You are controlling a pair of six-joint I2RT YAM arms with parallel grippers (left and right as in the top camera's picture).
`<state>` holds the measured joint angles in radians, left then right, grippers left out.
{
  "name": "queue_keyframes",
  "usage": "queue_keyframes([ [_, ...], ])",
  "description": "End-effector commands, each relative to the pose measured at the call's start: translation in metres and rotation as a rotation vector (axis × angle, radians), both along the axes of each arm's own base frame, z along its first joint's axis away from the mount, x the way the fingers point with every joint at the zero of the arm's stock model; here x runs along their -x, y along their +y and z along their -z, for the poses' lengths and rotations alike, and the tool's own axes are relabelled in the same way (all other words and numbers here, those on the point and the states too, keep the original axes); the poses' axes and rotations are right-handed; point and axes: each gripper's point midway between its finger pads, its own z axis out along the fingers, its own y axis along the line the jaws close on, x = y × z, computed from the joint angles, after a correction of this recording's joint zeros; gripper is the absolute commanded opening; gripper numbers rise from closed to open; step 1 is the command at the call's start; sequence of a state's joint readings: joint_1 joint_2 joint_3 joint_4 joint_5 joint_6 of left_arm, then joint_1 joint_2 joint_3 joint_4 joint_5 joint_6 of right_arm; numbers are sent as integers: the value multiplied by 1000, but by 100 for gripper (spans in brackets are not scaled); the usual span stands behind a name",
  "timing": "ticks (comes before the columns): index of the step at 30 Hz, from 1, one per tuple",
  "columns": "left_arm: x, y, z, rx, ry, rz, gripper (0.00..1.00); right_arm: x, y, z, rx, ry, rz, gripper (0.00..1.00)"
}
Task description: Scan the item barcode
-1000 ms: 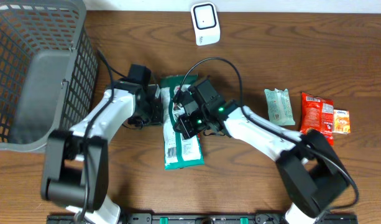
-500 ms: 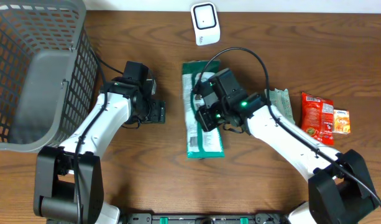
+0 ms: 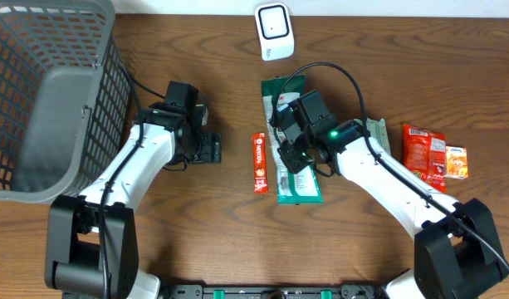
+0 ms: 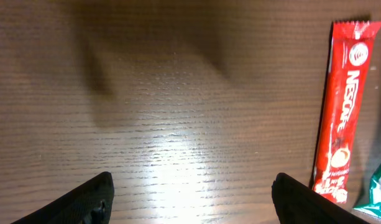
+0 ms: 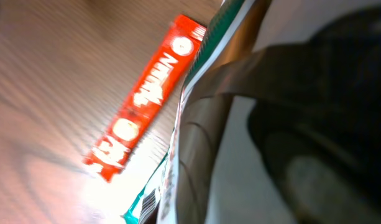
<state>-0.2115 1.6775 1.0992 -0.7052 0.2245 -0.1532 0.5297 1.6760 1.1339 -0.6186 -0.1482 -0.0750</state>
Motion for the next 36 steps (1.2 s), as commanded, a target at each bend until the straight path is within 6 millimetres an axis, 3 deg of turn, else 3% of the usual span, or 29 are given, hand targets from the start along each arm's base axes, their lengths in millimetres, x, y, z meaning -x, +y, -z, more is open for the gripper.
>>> queue_keyframes([
  [1, -1, 4, 2, -13, 9, -88, 82, -12, -29, -1, 153, -83, 23, 1],
  [4, -2, 4, 2, -7, 12, -115, 83, -16, -40, -1, 212, -106, 49, 1],
  [14, -2, 5, 2, -15, 12, -116, 83, -18, -46, 0, 243, -115, 61, 1],
  [16, -4, 16, 3, -56, 5, -151, 83, -18, -51, 0, 271, -119, 70, 1],
  [19, -9, 38, 4, -78, 11, -335, 83, -18, -55, 0, 293, -120, 76, 1],
  [27, -13, 81, 4, -116, 11, -462, 83, -10, -59, 3, 312, -88, 70, 1],
  [36, -12, 91, 4, -117, 17, -493, 82, -12, -60, 3, 315, -97, 74, 1],
])
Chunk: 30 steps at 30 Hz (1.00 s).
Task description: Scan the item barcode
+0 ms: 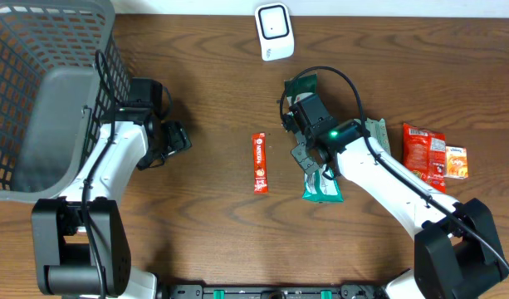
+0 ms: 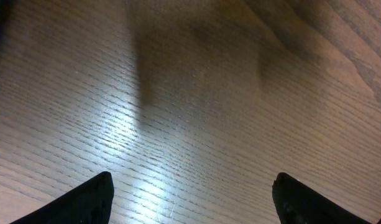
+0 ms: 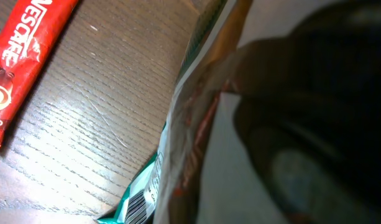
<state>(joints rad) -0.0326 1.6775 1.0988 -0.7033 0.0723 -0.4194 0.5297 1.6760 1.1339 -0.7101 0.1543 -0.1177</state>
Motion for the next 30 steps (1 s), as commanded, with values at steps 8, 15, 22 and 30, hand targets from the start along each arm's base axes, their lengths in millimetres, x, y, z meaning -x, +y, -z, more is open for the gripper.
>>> queue_keyframes([
  [8, 2, 6, 2, -18, 8, -24, 83, -6, -5, -6, 14, -37, 5, 1],
  [15, 2, 6, 2, -18, 8, -24, 83, -9, -7, -7, 42, -50, -23, 1],
  [22, 2, 6, 2, -18, 8, -24, 83, -8, -7, -7, 44, -49, -30, 1],
  [30, 2, 6, 2, -18, 8, -24, 83, -10, -7, -8, 42, -55, -29, 1],
])
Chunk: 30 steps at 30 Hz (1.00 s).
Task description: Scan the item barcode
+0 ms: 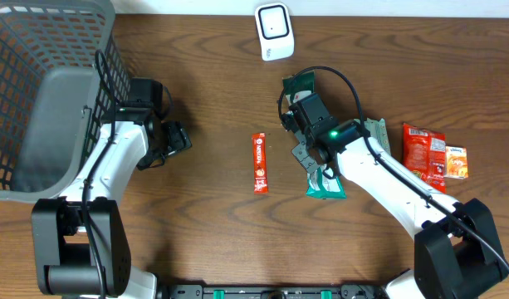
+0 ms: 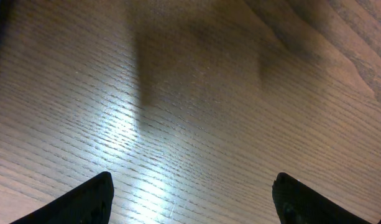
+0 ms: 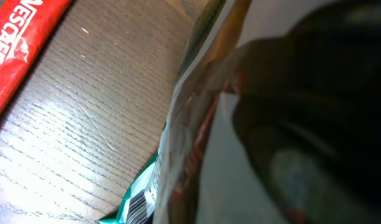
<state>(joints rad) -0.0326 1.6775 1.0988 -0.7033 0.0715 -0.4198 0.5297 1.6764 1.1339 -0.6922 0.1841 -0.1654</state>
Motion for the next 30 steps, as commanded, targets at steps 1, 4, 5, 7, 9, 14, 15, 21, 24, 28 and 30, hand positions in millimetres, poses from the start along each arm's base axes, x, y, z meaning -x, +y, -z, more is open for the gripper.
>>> queue_keyframes([
  [1, 2, 6, 2, -18, 8, -24, 83, -4, -4, -6, 9, -26, 6, 1],
  [4, 2, 6, 2, -18, 8, -24, 83, -5, -4, -6, 10, -29, 6, 1],
  [5, 2, 6, 2, -17, 8, -24, 83, -5, -4, -6, 9, -29, 6, 1],
  [7, 2, 6, 2, -17, 8, -24, 83, -6, -3, -6, 7, -33, 6, 1],
  [9, 2, 6, 2, -18, 8, -24, 83, -7, -3, -7, 4, -38, 6, 1],
  [14, 2, 6, 2, -17, 8, -24, 83, -10, -1, -8, -5, -53, 5, 1],
  [15, 2, 6, 2, -17, 8, -24, 83, -10, 0, -9, -6, -55, 5, 1],
  [21, 2, 6, 2, -18, 8, -24, 83, -10, 0, -9, -7, -55, 5, 1],
  [24, 2, 6, 2, -18, 8, -24, 83, -10, 0, -9, -7, -54, 5, 1],
  [28, 2, 6, 2, -18, 8, -24, 83, -10, 0, -9, -6, -54, 5, 1],
  [30, 2, 6, 2, -18, 8, -24, 83, -10, 0, -9, -1, -55, -7, 1],
])
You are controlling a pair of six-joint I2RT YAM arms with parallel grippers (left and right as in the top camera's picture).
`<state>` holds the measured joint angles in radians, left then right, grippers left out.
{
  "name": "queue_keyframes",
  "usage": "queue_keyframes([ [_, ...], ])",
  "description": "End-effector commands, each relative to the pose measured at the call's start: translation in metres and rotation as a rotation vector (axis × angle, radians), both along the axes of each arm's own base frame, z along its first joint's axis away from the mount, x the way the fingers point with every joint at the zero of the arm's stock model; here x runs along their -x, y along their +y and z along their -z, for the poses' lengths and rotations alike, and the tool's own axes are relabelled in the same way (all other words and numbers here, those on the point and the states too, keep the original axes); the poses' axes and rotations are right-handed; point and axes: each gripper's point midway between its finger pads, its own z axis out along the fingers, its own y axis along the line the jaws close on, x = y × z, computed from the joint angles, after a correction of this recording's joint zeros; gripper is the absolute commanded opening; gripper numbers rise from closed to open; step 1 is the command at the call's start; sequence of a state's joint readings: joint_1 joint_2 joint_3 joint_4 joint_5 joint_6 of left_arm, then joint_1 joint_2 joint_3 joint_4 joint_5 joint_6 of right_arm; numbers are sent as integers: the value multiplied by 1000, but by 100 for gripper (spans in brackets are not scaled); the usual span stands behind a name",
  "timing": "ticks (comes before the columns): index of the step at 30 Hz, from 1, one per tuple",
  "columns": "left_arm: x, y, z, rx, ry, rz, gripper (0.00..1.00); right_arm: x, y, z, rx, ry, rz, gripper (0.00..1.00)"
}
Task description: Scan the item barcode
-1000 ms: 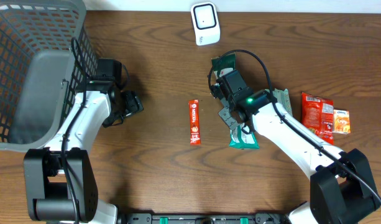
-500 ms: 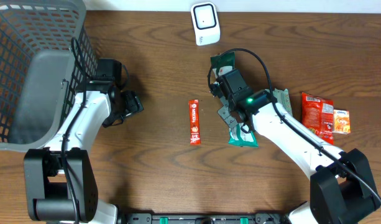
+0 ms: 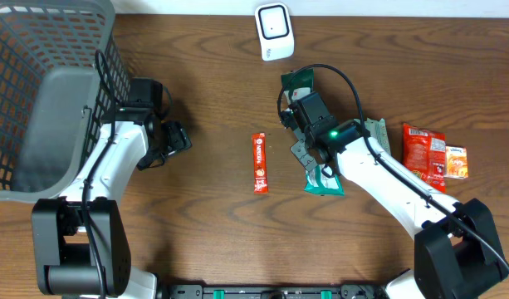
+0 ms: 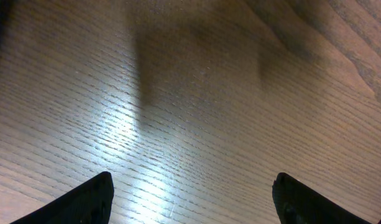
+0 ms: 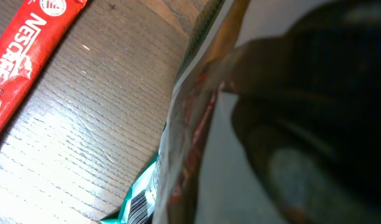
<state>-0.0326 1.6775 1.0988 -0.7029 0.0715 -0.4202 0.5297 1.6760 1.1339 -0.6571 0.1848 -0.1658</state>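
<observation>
A long green packet point(image 3: 323, 180) is held in my right gripper point(image 3: 304, 133), which is shut on its middle. The packet points with its far end toward the white scanner point(image 3: 273, 31) at the back edge. Up close, the green packet point(image 5: 196, 118) fills most of the right wrist view, with a barcode point(image 5: 135, 210) at its lower end and a dark finger point(image 5: 302, 124) pressed on it. Whether that end touches the table cannot be told. My left gripper point(image 4: 190, 199) is open over bare wood near the basket.
A red Nescafe stick point(image 3: 259, 163) lies left of the packet, also seen as the Nescafe stick point(image 5: 28, 56) at the right wrist. A grey mesh basket point(image 3: 38, 91) stands at the far left. A red packet point(image 3: 423, 149) and a small orange box point(image 3: 457, 162) lie at the right.
My right gripper with the green packet has shifted very slightly, and more of the Nescafe stick shows in the right wrist view. The left arm has not moved.
At first my left gripper stood open near the Nescafe stick, and my right gripper was shut on the green packet lying beside it. Later the left arm was back by the basket and the packet was turned and further right. It has stayed about there.
</observation>
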Motion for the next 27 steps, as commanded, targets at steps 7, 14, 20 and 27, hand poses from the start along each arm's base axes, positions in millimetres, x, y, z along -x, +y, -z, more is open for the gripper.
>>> queue_keyframes([
  [7, 2, 6, 2, -18, 8, -23, 83, -15, 2, -29, 13, -73, -58, 1],
  [14, 2, 6, 2, -17, 8, -23, 83, -24, 9, -91, 35, -125, -165, 1],
  [20, 2, 6, 2, -18, 8, -23, 83, -31, 10, -136, 90, -183, -245, 1],
  [27, 2, 6, 2, -18, 8, -23, 83, -38, 14, -154, 151, -254, -285, 1],
])
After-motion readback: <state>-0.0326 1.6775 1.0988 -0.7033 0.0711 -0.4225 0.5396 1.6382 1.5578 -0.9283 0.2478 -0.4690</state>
